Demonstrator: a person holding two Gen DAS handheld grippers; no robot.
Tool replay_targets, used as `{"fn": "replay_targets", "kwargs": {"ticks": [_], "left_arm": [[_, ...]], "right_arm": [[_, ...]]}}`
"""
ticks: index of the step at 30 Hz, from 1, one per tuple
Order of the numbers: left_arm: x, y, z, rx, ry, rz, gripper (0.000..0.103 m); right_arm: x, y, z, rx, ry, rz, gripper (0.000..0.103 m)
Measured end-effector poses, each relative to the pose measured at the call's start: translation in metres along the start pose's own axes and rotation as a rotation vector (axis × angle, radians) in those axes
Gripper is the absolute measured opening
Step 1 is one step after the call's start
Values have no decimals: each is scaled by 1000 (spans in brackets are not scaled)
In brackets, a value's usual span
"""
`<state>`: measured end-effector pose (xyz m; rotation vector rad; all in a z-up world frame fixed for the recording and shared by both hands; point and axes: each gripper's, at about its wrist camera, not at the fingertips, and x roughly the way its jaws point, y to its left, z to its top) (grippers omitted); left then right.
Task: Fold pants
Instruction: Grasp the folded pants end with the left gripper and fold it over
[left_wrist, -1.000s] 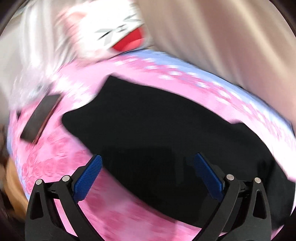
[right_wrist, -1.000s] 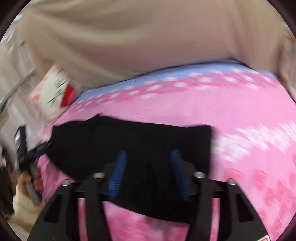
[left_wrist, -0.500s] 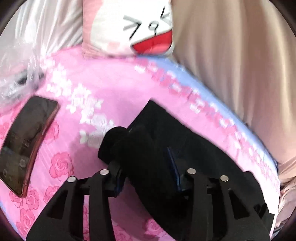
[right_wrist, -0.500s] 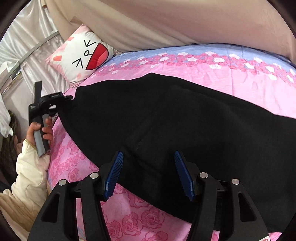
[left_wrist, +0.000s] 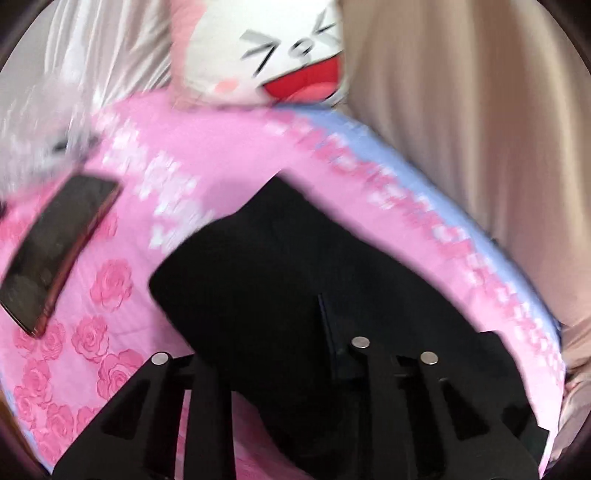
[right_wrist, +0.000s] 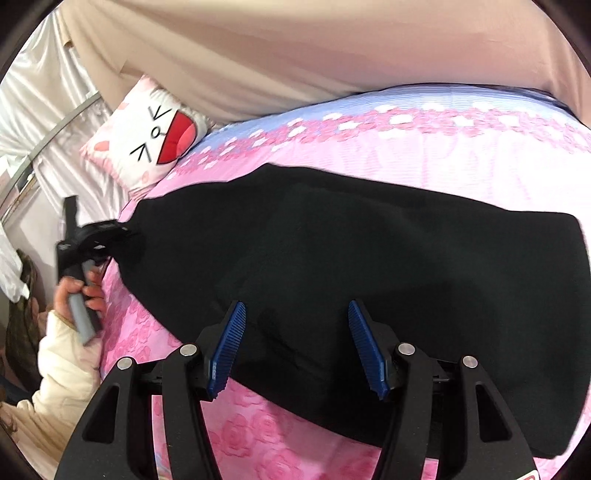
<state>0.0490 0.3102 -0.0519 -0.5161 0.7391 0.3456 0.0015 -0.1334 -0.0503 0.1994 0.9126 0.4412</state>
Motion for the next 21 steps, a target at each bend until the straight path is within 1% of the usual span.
{"fn": "replay_targets", "kwargs": {"ticks": [2,4,5,6,7,8,9,10,11,12,13,15,17,18,20,21], "left_arm": [[-36,-39,2,104,-67,-58,16],[-73,-82,-3,214,-116,-137,15],[-92,-110,-12,281,-131,-183,16],[-102,-127,-19,327,-137,-211,17],[-114,-156,-35,407,-140,-256,22],[-118,-175,-49,456,-121,-287,27],[-118,-192,-64,498,-85,-316,53],[-113,-209,-82,542,-32,-350,97],[-106,-227,-106,594,30,-369,95],[-101,-241,-128,648,61,-361,96],[-97,-254,-152,726,73,-331,96],[-102,-265,-183,835,28,-274,96],[-118,-265,-195,889,-46,-260,96],[-125,-262,-194,891,-68,-261,97],[-140,-249,-182,865,-111,-257,98],[-143,-242,-174,844,-121,-237,98]], "right_arm": [[-9,-15,0,39,-21,-17,57],[-18,-29,2,76,-36,-30,57],[-23,-38,2,96,-49,-42,57],[-29,-46,3,110,-61,-52,57],[-33,-51,4,118,-69,-60,57],[-39,-59,4,135,-86,-72,57],[-43,-64,4,146,-93,-75,57],[-48,-71,3,163,-103,-78,57],[-51,-76,2,172,-110,-82,57],[-54,-80,0,182,-118,-91,57],[-59,-86,-3,196,-123,-100,57],[-65,-96,-7,222,-125,-99,57],[-69,-103,-9,240,-128,-69,57],[-71,-105,-9,243,-129,-59,57],[-69,-103,-4,235,-124,-58,58],[-67,-101,1,226,-122,-49,58]]}}
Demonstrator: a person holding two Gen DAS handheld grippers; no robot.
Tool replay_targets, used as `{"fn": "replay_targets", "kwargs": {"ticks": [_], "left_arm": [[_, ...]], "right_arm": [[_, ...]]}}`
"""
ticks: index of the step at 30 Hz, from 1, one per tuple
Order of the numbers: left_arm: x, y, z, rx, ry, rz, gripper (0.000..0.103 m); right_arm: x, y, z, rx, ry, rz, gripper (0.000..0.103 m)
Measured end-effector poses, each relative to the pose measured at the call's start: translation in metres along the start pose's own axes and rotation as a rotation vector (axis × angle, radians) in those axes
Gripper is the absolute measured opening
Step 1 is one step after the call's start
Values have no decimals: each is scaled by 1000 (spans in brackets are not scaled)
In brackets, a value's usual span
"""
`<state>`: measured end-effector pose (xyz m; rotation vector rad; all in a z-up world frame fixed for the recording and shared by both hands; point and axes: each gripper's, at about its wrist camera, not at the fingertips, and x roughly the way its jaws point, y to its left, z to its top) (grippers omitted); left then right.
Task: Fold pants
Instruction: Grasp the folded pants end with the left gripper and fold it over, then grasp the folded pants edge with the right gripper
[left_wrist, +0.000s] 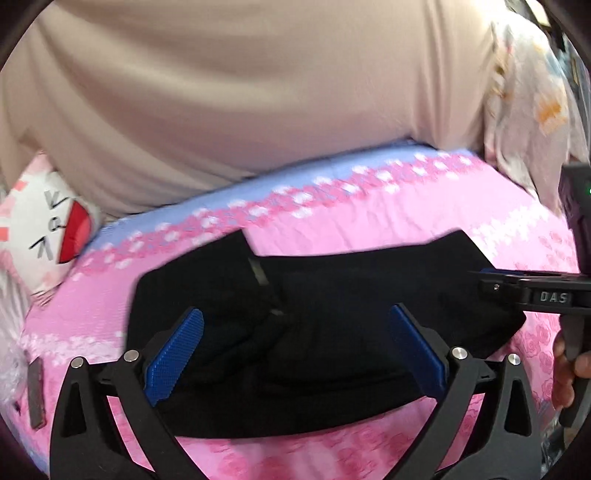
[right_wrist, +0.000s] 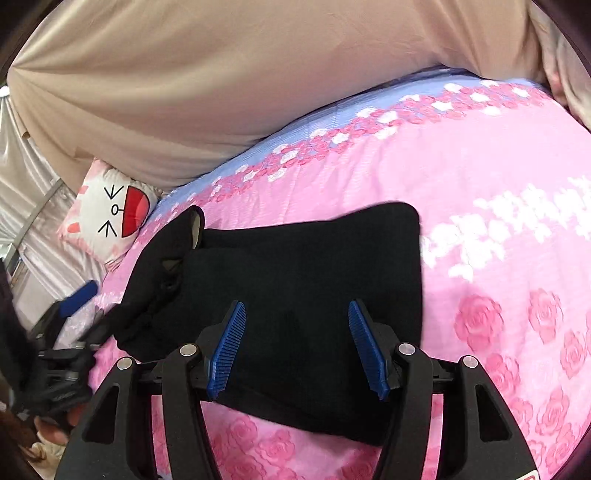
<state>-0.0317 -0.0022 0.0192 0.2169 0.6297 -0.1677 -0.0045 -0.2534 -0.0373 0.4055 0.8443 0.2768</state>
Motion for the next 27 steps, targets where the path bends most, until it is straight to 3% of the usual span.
{"fn": "replay_targets", "kwargs": {"ticks": [3,6,9,12,14,17,19,21,22,25,27], "left_arm": [[-4,43,-3,-113,38,96,98],[3,102,-13,-286,102,202,98],[2,151,-31,-417,140,300,98],[-7,177,-47,-448,137,403,98],[-8,185,-52,-445,137,432,98],[-9,195,-63,-461,145,414,98],[-9,198,-67,-470,146,393,98],[-5,200,-70,-483,152,359,98],[-4,198,-70,-487,153,346,98],[-2,197,-65,-504,149,297,98],[-5,196,-59,-518,130,260,98]], "right_arm": [[14,23,14,-20,28,139,59],[42,59,28,-77,99,260,66],[82,94,31,-110,199,330,66],[111,115,29,-105,261,344,66],[127,129,27,-114,285,332,67],[149,140,22,-105,311,273,67],[153,143,23,-87,303,281,67],[161,148,22,-96,321,274,47],[164,152,21,-111,335,269,16],[155,167,26,-125,310,333,15],[117,180,40,-153,214,397,15]]}}
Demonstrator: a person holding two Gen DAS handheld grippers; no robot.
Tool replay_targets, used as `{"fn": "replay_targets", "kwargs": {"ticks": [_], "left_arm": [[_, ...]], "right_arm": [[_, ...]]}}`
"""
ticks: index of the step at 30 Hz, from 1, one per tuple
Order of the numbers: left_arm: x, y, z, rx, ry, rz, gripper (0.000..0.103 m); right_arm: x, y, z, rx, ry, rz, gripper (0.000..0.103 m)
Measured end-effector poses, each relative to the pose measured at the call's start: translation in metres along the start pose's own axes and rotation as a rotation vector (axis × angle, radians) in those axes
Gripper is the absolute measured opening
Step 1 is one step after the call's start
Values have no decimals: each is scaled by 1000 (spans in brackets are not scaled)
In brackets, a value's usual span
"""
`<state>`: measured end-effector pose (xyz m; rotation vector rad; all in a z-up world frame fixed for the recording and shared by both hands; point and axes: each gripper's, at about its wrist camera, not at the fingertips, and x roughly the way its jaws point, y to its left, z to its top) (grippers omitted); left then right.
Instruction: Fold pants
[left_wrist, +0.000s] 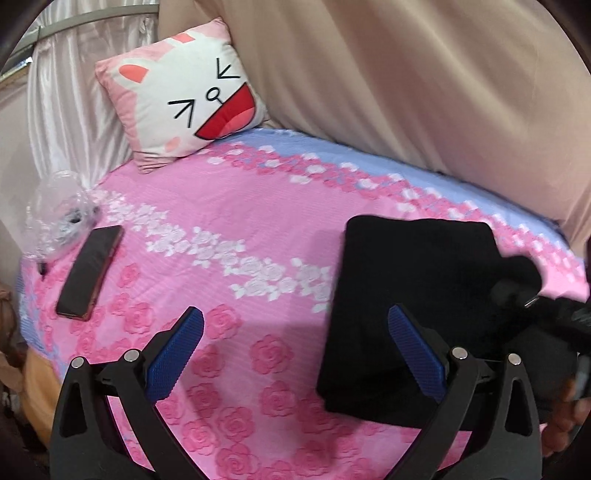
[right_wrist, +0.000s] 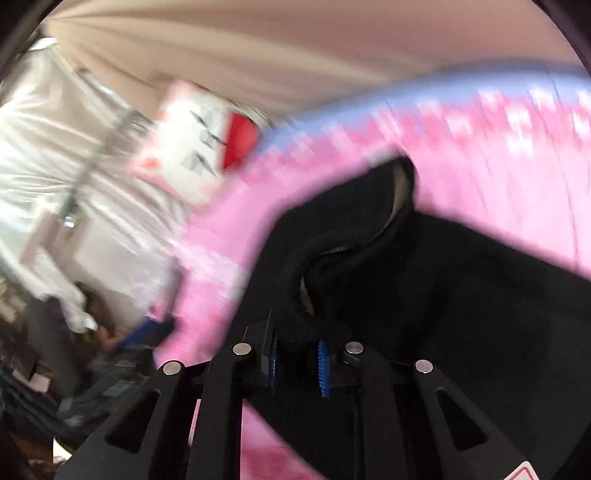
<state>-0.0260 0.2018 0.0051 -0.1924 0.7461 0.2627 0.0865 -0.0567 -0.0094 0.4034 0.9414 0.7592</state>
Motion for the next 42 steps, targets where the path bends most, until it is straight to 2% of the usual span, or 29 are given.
{"fn": "replay_targets", "kwargs": {"ticks": [2,4,7,8,10,12,14,17,18,19,20,22,27,28,30,31,32,34,36,38,39,40,42], "left_arm": [[-8,-4,3,-5,-17,-39,98],[-15,-8,4,2,-33,-66,98],[-15,-21,1,25,-20,-112,98],[-11,-29,-1,37,-2,-130,98],[-4,-43,-5,61,27,-148,98],[5,-66,-12,100,64,-164,98],[10,-86,-18,134,92,-189,98],[10,-109,-26,171,129,-216,98],[7,-114,-29,180,128,-218,98],[5,-117,-31,189,124,-216,98],[3,-120,-33,199,120,-214,98],[2,-127,-38,229,115,-200,98],[-2,-147,-44,281,108,-188,98],[-4,-152,-45,301,101,-177,98],[-7,-160,-48,341,83,-148,98],[-8,-165,-49,361,73,-135,98],[-9,-169,-50,384,64,-117,98],[-11,-174,-50,405,53,-107,98],[-10,-177,-50,410,54,-115,98],[-5,-178,-52,405,73,-116,98],[-2,-178,-52,402,84,-112,98],[1,-177,-53,399,96,-108,98],[7,-171,-54,382,124,-111,98]], "right_arm": [[-43,19,5,-42,-87,21,15],[-87,29,0,-86,-170,-15,15],[-153,16,-26,-90,-256,-124,15],[-171,0,-41,-61,-269,-202,16],[-189,-33,-66,32,-264,-287,16],[-195,-79,-94,155,-229,-377,18],[-183,-118,-116,242,-162,-421,22],[-189,-133,-127,334,-213,-324,27],[-195,-128,-124,325,-226,-334,28],[-204,-119,-119,287,-258,-376,34],[-210,-112,-114,254,-282,-393,47],[-219,-106,-104,200,-308,-389,64],[-198,-123,-78,173,-282,-444,65],[-195,-128,-80,177,-270,-431,62],[-177,-135,-77,165,-232,-461,44],[-169,-133,-76,134,-213,-536,16],[-168,-127,-72,113,-213,-546,5],[-182,-118,-71,129,-268,-462,5],[-194,-108,-70,112,-310,-465,11],[-194,-117,-72,112,-274,-511,24],[-193,-127,-77,147,-246,-559,34],[-195,-135,-82,189,-229,-567,45],[-203,-152,-97,291,-231,-497,56]]}}
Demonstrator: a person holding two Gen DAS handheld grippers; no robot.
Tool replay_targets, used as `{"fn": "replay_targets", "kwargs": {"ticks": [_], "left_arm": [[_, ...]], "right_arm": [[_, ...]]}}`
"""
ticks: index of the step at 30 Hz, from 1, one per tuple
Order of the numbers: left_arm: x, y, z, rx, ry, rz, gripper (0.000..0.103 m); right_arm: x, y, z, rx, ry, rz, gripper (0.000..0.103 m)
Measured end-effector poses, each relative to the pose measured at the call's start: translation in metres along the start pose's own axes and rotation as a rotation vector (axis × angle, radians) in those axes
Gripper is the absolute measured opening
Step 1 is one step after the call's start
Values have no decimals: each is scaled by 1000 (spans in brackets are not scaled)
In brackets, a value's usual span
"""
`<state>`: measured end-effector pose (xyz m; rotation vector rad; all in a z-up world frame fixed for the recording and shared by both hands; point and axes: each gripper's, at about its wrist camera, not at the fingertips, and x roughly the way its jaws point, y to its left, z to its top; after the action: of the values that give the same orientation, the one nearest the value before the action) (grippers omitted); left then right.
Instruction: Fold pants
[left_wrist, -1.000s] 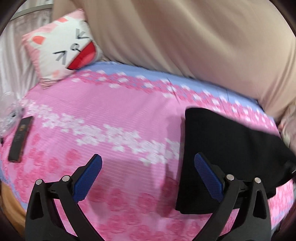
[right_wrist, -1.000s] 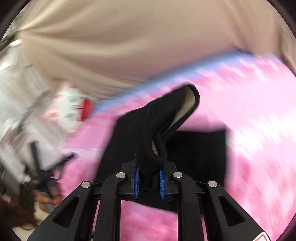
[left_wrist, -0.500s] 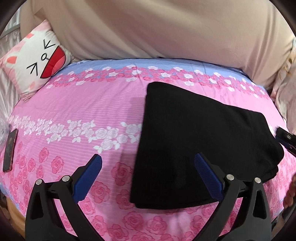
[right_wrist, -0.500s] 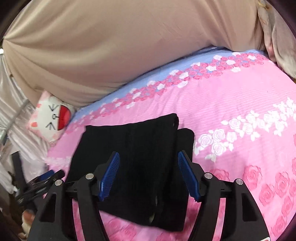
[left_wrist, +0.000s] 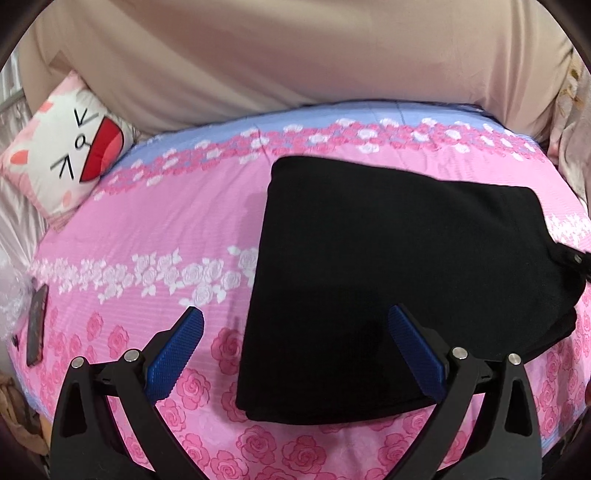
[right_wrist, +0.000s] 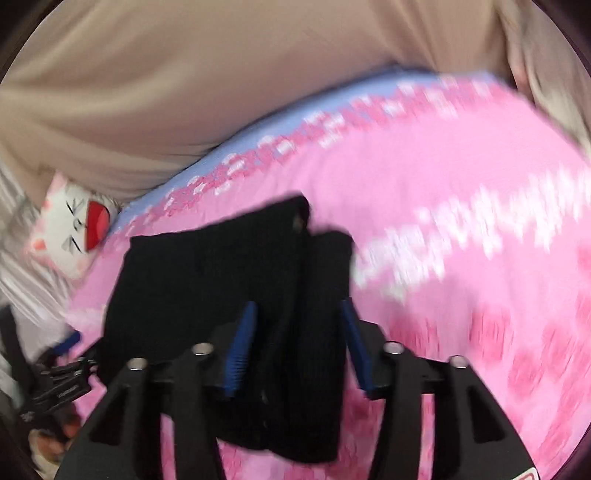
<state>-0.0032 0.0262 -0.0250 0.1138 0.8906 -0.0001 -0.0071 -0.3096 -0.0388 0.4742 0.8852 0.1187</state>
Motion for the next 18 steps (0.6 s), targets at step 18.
{"fn": "replay_targets", "kwargs": {"ticks": [18], "left_arm": [[52,37,-13,-316,144,-398,98]], "right_arm": [[25,5,-27,90,72,147,86]]}}
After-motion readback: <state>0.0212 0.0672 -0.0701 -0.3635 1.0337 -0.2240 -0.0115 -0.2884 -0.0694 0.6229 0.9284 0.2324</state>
